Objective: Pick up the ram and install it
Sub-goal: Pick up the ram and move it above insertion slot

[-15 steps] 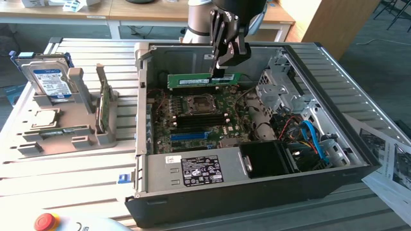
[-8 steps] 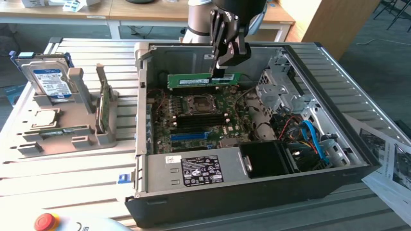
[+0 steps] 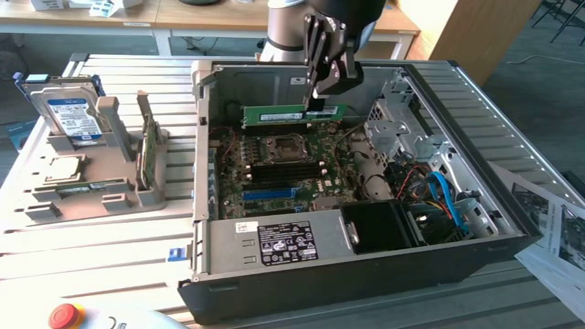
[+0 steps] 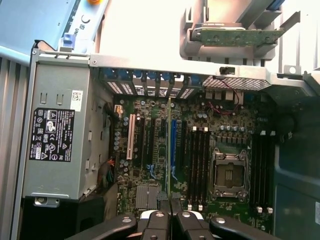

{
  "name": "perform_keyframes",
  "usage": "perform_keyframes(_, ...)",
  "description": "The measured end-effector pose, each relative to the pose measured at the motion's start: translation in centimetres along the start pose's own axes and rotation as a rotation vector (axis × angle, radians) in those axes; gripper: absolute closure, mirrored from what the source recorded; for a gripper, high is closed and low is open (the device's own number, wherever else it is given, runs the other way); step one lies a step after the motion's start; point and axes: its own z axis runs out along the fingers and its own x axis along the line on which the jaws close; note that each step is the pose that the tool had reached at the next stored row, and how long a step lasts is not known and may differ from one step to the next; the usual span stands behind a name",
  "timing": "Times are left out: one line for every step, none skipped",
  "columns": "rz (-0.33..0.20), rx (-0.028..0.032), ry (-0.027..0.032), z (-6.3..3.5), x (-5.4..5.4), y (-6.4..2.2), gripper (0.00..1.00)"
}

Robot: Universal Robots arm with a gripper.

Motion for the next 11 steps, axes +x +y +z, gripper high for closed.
perform_keyframes(0.000,0.0000,-0.0001,0.00,0.01,-0.11,0.88)
perform_keyframes(0.000,0.0000,-0.0001,0.00,0.02,-0.21,0.88)
perform_keyframes(0.000,0.0000,-0.0001,0.00,0.03,-0.31,0.88)
perform_keyframes(0.000,0.0000,-0.0001,0.00,0.03,-0.37,0.88)
perform_keyframes(0.000,0.0000,-0.0001,0.00,0.04,-0.39,0.88)
perform_keyframes(0.000,0.0001,-0.0001,0.00,0.04,-0.39,0.88)
perform_keyframes(0.000,0.0000,0.0000,0.00,0.04,-0.39,0.88)
perform_keyframes(0.000,0.0000,0.0000,0.00,0.04,-0.39,0.88)
perform_keyframes(0.000,0.0000,0.0000,0.00,0.03,-0.39,0.88)
perform_keyframes(0.000,0.0000,0.0000,0.00,0.04,-0.39,0.88)
perform_keyframes(0.000,0.0000,-0.0001,0.01,0.03,-0.39,0.88)
